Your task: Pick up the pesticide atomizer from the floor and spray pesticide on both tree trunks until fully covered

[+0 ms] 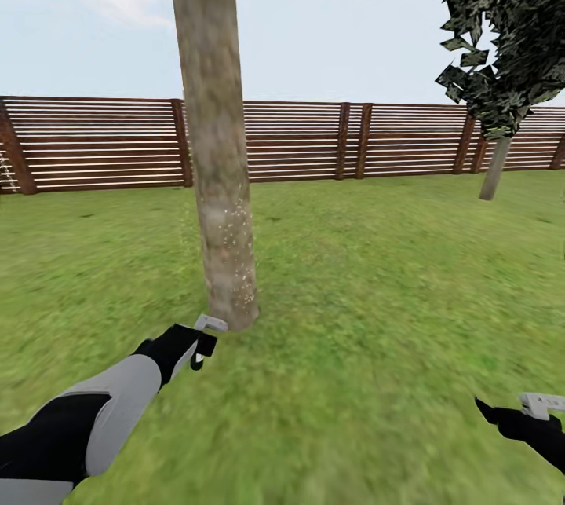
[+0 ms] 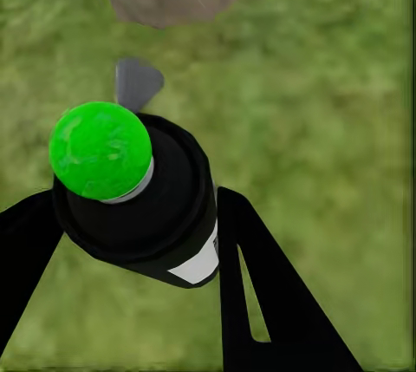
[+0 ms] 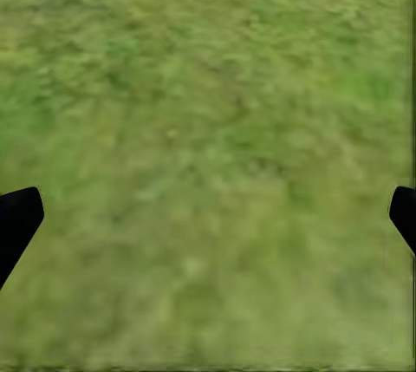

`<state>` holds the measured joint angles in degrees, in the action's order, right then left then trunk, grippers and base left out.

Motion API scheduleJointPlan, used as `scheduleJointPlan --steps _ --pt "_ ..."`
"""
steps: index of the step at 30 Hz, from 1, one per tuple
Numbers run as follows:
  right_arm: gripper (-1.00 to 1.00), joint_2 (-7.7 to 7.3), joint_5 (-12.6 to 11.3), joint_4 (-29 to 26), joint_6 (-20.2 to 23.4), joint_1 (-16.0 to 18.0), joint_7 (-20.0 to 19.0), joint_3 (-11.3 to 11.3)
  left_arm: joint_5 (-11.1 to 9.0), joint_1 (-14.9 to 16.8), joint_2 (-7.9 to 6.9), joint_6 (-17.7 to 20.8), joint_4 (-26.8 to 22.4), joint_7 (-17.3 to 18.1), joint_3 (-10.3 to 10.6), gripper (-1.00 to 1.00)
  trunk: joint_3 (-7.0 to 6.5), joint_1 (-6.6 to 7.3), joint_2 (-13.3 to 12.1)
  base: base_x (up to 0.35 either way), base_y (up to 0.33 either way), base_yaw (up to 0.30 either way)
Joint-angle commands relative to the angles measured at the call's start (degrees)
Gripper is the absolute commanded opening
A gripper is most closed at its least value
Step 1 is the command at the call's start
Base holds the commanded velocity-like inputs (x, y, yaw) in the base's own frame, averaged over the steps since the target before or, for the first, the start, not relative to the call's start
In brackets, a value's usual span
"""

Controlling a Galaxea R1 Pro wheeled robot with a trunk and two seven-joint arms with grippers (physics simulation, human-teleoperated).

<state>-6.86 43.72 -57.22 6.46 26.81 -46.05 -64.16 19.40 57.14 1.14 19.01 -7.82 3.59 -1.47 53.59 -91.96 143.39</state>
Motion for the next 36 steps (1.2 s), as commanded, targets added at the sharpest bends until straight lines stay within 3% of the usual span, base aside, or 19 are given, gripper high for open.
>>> scheduleJointPlan --steps 1,10,17,19,28,30,31,32,34,36 --pt "1.0 0.0 -0.02 0.0 0.02 0.0 0.0 0.0 0.0 0.0 0.0 -0.1 0.0 0.0 0.03 -1.0 0.0 0.0 0.0 -0.341 0.0 0.0" --pt "1.0 -0.48 -0.19 -1.55 0.05 0.0 -0.14 1.46 -1.4 -1.61 0.58 0.19 0.35 -0.69 -0.31 -1.0 0.0 0.0 0.0 -0.144 0.0 0.0" --pt "1.0 -0.63 -0.92 0.72 -0.12 0.0 -0.18 1.56 -4.24 -3.95 2.85 -2.1 0.7 -0.86 -0.55 -1.0 0.0 0.0 0.0 0.0 0.0 0.0" --pt "1.0 -0.62 -0.96 1.37 -0.13 0.0 -0.18 1.62 -4.27 -4.62 3.41 -2.75 0.7 -0.86 -0.55 -1.0 0.0 0.0 0.0 0.0 0.0 0.0" --pt "1.0 -0.67 -0.83 2.64 0.08 0.0 -0.09 2.29 -4.28 -6.6 3.33 -6.13 0.7 -0.86 -0.64 -1.0 0.0 0.0 0.0 0.0 0.0 0.0" --pt "1.0 -0.76 -0.92 2.67 0.18 0.01 -0.09 6.36 -4.23 -6.6 3.27 -6.1 0.64 -0.88 -0.64 -1.0 0.0 0.0 0.0 0.0 0.0 0.0" --pt "1.0 -0.78 -1.02 2.88 0.25 0.0 -0.09 10.02 -4.21 -6.6 3.26 -6.1 0.63 -0.92 -0.64 -1.0 0.0 0.0 0.0 0.0 0.0 0.0" --pt "1.0 -0.75 -1.13 3.92 0.32 0.0 -0.04 15.17 -4.19 -6.6 3.23 -6.05 0.57 -0.94 -0.64 -1.0 0.0 0.0 0.0 0.0 0.0 0.0" --pt "1.0 -0.72 -1.22 6.32 0.81 0.0 -0.01 20.7 -4.13 -6.6 3.24 -6.02 0.54 -0.95 -0.6 -1.0 0.0 0.0 0.0 0.0 0.0 0.0" --pt "1.0 -0.68 -1.26 11.56 1.09 0.33 -0.01 23.47 -4.06 -6.6 3.22 -5.96 0.5 -0.95 -0.56 -1.0 0.0 0.0 0.0 0.0 0.0 0.0"
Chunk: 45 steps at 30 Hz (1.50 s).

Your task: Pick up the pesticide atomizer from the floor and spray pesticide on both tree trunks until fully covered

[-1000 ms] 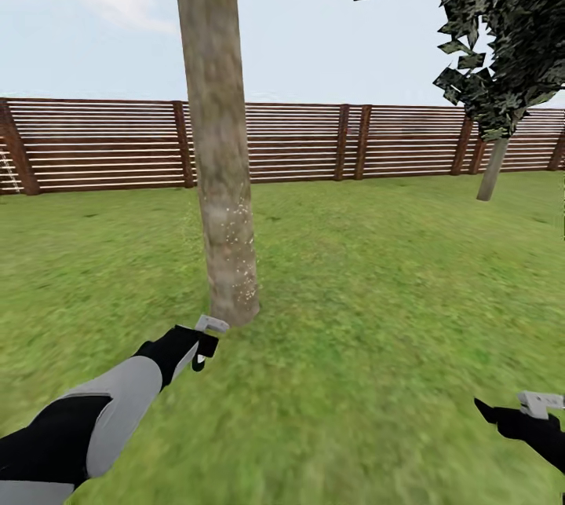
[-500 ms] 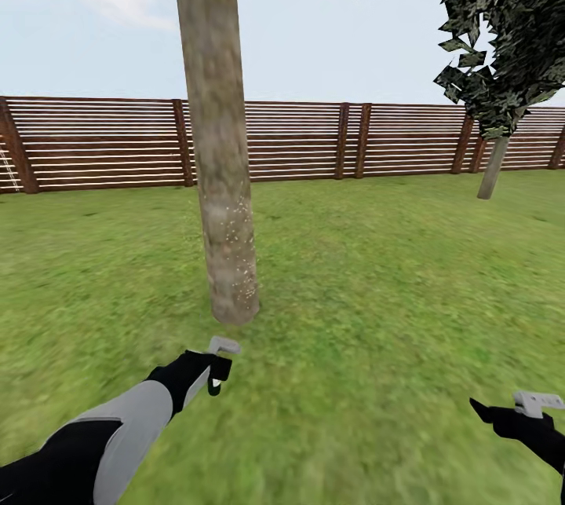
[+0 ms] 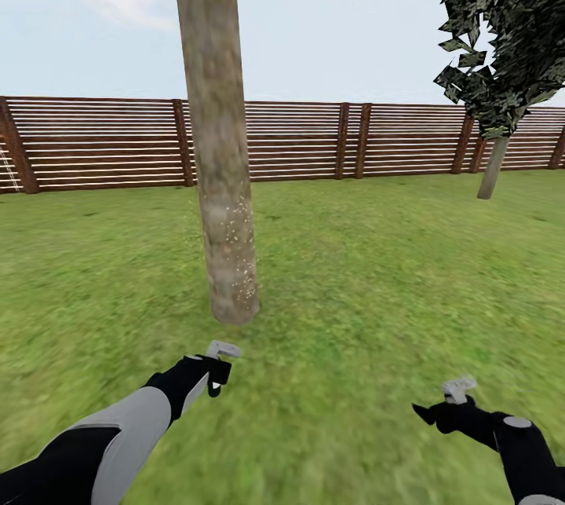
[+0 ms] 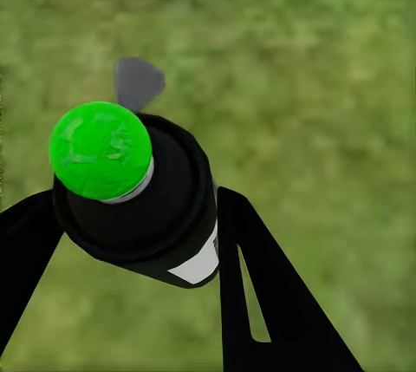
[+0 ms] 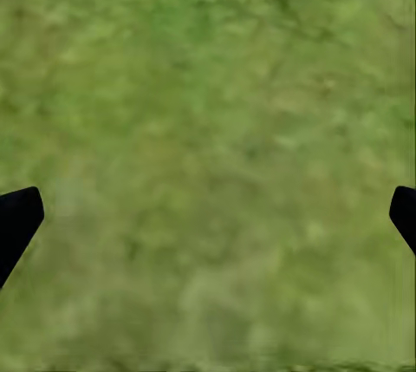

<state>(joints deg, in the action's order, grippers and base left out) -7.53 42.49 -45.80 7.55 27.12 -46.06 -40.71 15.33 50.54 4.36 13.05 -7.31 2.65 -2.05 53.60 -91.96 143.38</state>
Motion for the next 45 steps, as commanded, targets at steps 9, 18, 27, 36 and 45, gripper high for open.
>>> scheduleJointPlan --steps 9,18,27,36,45 --pt "1.0 9.01 -0.11 4.21 0.28 5.29 -0.58 16.23 8.95 0.08 0.63 1.02 -1.21 10.91 2.49 -1.0 0.0 0.0 0.0 0.0 0.0 0.0" --pt "-1.0 11.3 -3.7 4.19 0.36 7.75 -15.76 19.79 29.14 0.09 1.49 0.7 -7.4 39.76 4.16 -1.0 0.0 0.0 0.0 0.0 0.0 0.0" --pt "-1.0 11.3 -3.82 3.77 0.29 7.77 -25.42 23.32 32.56 0.09 2.43 -1.25 -9.78 49.45 13.5 -1.0 0.0 0.0 0.0 0.0 0.0 0.0" --pt "-1.0 11.3 -3.89 1.32 0.36 7.77 -26.27 23.9 32.49 0.09 5.64 -5.71 -10.27 55.79 18.01 -1.0 0.0 0.0 0.0 0.0 0.0 0.0" --pt "-1.0 11.4 -3.98 -1.11 0.46 7.79 -26.32 23.92 32.48 0.09 5.64 -6.55 -10.36 56.56 18.58 -1.0 0.0 0.0 0.0 0.0 0.0 0.0"
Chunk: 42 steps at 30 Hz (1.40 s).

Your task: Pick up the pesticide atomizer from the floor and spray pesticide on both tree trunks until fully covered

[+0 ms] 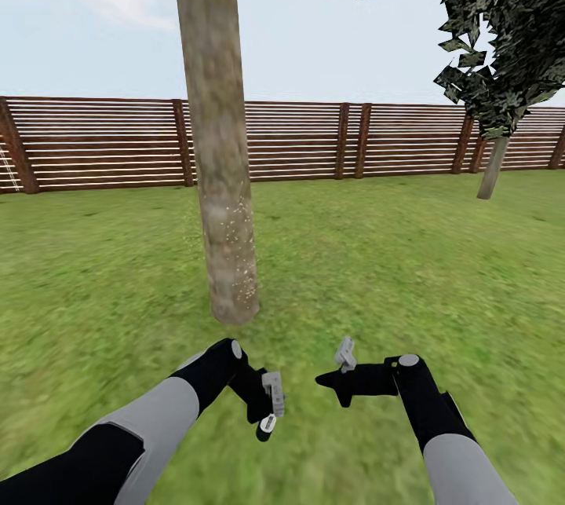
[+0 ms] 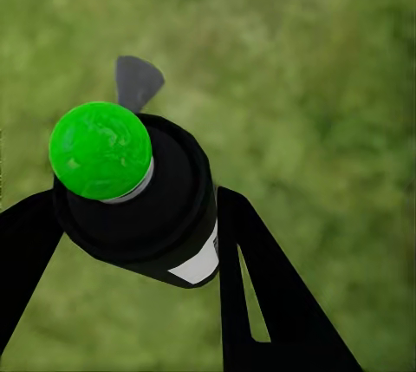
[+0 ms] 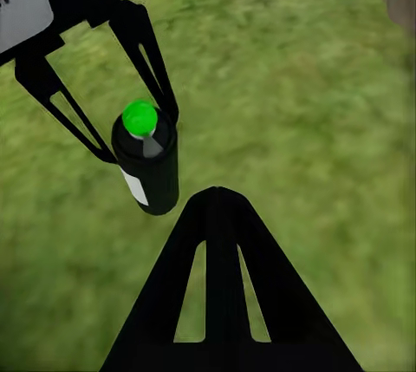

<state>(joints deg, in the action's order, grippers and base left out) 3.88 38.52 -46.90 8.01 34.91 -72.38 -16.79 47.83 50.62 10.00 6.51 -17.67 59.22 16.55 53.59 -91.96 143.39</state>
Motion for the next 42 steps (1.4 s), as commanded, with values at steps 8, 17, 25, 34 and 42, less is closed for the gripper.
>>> scheduleJointPlan --steps 8,17,25,34,42 --pt "-1.0 0.33 -8.89 -0.1 1.46 0.07 0.09 0.01 -0.25 0.0 0.0 0.16 -3.54 -0.64 0.06 -1.0 0.0 0.0 0.0 0.0 0.0 0.0" --pt "-1.0 0.2 -10.03 -0.03 2.28 2.17 0.12 4.13 -0.48 0.0 0.0 -0.11 -3.77 -0.58 0.06 -1.0 0.0 0.0 0.0 0.0 0.0 0.0" --pt "-1.0 0.08 -10.04 -0.03 2.27 2.18 0.13 4.84 -6.06 0.0 0.0 -1.57 -7.37 4.1 0.06 -1.0 0.0 0.0 0.0 0.0 0.0 0.0" --pt "-1.0 0.13 -10.04 -0.03 2.23 2.18 0.13 4.84 -6.24 0.0 0.0 -1.59 -7.63 4.68 0.11 -1.0 0.0 0.0 0.0 0.0 0.0 0.0" --pt "-1.0 0.08 -10.04 -0.03 2.25 2.18 0.13 4.84 -6.34 0.0 0.0 -1.51 -11.77 8.19 0.15 -1.0 0.0 0.0 0.0 0.0 0.0 0.0"
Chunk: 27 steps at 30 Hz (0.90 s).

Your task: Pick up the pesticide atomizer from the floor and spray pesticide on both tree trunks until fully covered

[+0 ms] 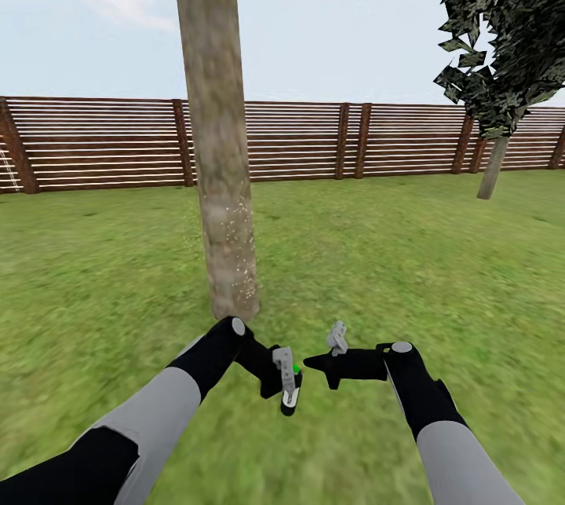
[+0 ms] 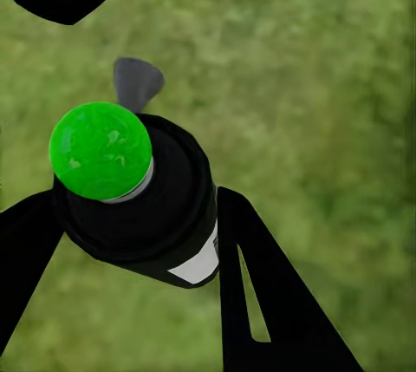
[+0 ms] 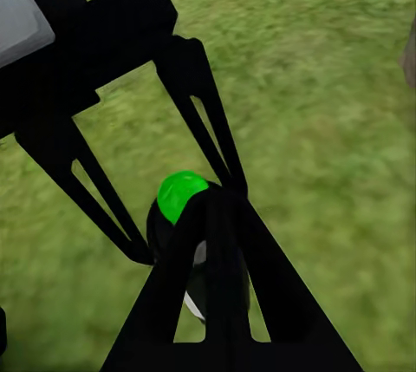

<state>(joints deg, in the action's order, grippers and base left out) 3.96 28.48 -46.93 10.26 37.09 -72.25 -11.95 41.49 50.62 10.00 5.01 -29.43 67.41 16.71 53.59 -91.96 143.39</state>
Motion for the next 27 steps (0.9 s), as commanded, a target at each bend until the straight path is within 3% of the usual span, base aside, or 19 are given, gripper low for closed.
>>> scheduleJointPlan --steps 1,16,20,27 --pt "-1.0 0.02 0.0 0.0 -0.03 0.0 0.0 0.03 -0.01 0.0 0.0 -0.01 -0.05 0.04 -0.01 -1.0 0.0 0.0 0.0 0.0 0.0 0.0" --pt "-1.0 0.09 0.0 0.0 -0.03 0.0 0.0 0.04 -0.22 0.0 0.0 -0.06 -0.46 -0.17 -0.01 -1.0 0.0 0.0 0.0 0.0 0.0 0.0" --pt "-1.0 0.07 0.0 0.0 0.0 0.0 -0.01 0.05 -5.88 0.0 0.0 -0.15 -0.53 -0.17 -0.01 -1.0 0.0 0.0 0.0 0.0 0.0 0.0" --pt "-1.0 0.08 0.0 0.0 -0.03 0.0 0.0 0.04 -6.77 0.0 0.0 -0.18 -0.54 -0.17 -0.01 -1.0 0.0 0.0 0.0 0.0 0.0 0.0"
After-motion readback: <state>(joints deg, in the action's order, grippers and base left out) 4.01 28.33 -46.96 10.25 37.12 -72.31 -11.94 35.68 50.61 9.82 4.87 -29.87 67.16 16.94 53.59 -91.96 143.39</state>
